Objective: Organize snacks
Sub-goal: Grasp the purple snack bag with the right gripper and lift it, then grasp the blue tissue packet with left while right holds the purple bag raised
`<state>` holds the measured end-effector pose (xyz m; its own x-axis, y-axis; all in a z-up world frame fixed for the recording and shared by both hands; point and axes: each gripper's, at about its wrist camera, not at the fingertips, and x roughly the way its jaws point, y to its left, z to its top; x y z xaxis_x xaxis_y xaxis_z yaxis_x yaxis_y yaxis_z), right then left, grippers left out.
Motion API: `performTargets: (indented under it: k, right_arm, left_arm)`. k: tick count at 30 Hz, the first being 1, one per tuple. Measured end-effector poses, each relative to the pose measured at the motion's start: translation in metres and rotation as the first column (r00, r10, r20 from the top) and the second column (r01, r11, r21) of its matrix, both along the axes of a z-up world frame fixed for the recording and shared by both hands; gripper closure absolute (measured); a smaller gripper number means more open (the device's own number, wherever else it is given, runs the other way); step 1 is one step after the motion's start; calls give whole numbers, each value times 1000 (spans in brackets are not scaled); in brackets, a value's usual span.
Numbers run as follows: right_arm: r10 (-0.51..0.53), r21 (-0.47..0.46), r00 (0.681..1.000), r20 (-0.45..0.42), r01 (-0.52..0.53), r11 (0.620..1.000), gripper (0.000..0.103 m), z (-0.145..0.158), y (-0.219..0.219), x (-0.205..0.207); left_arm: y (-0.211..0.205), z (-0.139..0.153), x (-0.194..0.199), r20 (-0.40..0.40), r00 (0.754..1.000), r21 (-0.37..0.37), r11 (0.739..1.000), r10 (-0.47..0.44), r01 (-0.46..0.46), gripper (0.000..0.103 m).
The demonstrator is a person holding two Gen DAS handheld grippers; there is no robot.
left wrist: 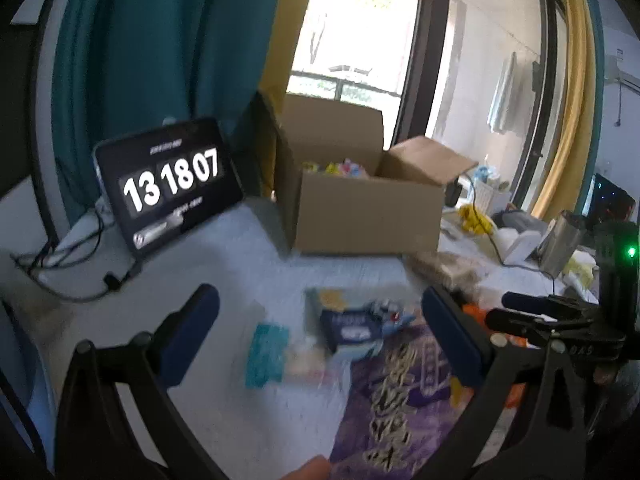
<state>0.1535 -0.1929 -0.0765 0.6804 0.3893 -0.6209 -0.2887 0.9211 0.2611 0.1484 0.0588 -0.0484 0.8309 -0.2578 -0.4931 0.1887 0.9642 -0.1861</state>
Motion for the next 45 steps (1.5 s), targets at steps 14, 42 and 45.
performTargets:
  k: [14,42,45]
  right_arm:
    - [138,-42,981,-134,-145,989,36,-28,69,0]
    - [240,38,968,-76,-238,971,88,8,69,7]
    - [210,45,977,-32,-209,977,88,24,50,8]
  left_arm:
    - [13,-54,-16,-131,991,-70,998,-12,3,1]
    - [8,-55,17,-176,984,-31,999,18,-23,1]
    - [0,-61,29,-202,979,1,1000,18,-18,1]
